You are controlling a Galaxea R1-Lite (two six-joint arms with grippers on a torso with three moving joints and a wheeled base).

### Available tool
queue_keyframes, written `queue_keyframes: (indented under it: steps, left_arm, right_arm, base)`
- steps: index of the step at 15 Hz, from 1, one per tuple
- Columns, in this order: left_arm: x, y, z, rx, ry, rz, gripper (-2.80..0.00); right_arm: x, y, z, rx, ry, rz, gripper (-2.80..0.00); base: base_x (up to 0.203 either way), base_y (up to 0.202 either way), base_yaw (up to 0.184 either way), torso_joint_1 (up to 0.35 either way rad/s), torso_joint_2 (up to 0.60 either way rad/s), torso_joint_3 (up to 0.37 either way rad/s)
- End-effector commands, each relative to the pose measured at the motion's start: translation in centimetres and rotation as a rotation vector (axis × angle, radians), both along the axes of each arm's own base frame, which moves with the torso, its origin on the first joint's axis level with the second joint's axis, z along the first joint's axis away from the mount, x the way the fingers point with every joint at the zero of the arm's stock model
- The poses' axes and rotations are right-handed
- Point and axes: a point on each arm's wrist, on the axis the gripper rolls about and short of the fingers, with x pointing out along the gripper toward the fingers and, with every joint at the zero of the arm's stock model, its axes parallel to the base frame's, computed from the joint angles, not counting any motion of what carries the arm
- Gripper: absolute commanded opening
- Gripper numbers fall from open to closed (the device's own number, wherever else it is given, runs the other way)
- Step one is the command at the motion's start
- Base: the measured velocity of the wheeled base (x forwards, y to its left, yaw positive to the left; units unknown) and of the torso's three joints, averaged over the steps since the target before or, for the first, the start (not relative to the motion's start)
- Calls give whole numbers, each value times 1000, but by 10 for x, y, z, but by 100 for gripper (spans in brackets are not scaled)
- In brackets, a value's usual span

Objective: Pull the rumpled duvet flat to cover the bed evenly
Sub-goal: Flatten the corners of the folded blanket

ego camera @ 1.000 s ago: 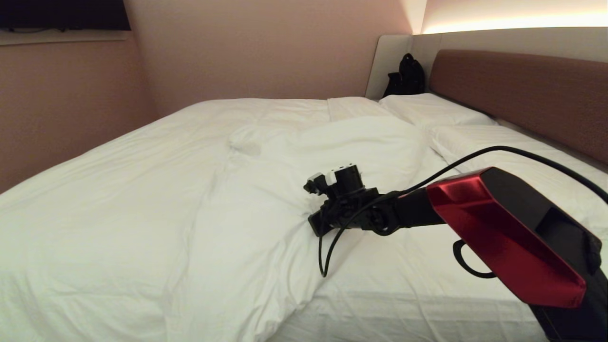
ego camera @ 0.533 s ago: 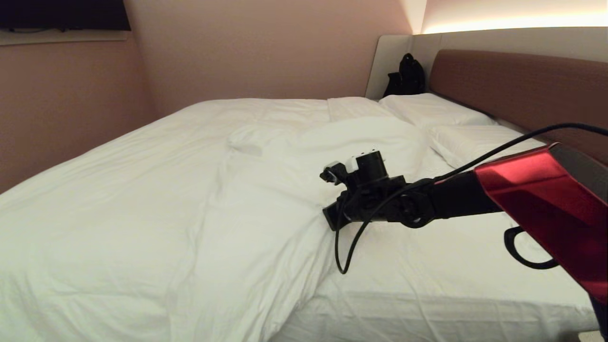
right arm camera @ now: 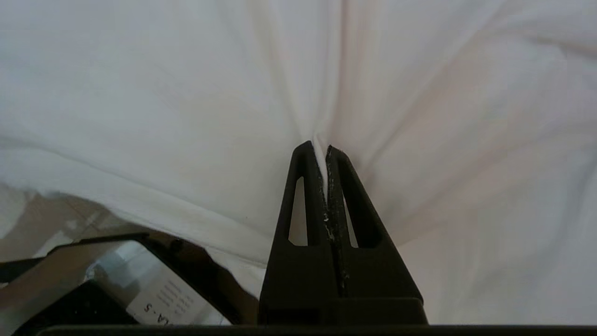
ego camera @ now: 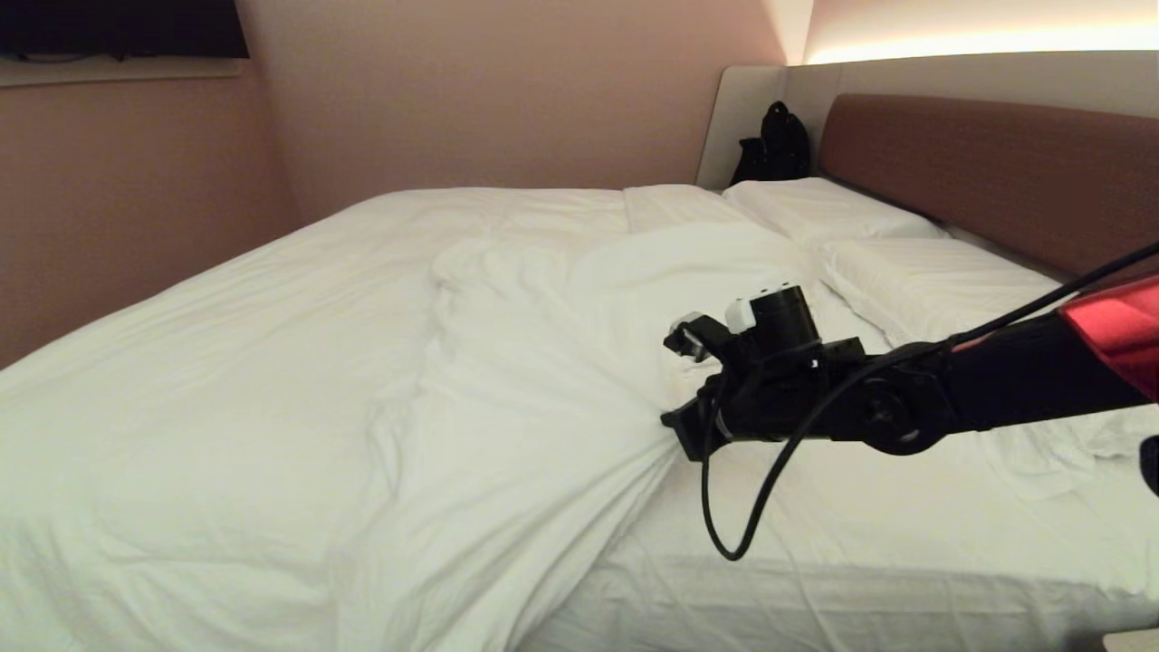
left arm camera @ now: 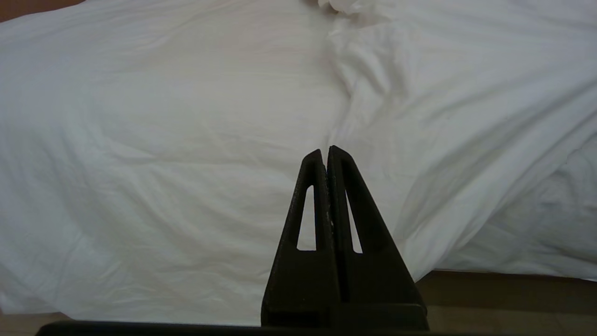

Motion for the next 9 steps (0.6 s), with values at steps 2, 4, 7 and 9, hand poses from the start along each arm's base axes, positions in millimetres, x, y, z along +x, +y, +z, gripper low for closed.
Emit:
queue_keyframes:
  steps: [2,4,7,9]
  left_arm:
    - [0,0,0,0,-1,0,-280]
    - [0,0,0,0,-1,0,-280]
    - [0,0,0,0,-1,0,-280]
    - [0,0,0,0,-1,0,-280]
  right_arm:
    - [-20,-15,4,24,-44,-6,-280]
    - [-32,-24,-3,23,-44,-12,-280]
    - [-51,-36,-15,19,-35,-20,-280]
    - [-65,-44,-22,18,-34,-24,-280]
  base:
    - [0,0,0,0,0,0]
    - [0,0,0,0,0,0]
    - [0,0,0,0,0,0]
    - [0,0,0,0,0,0]
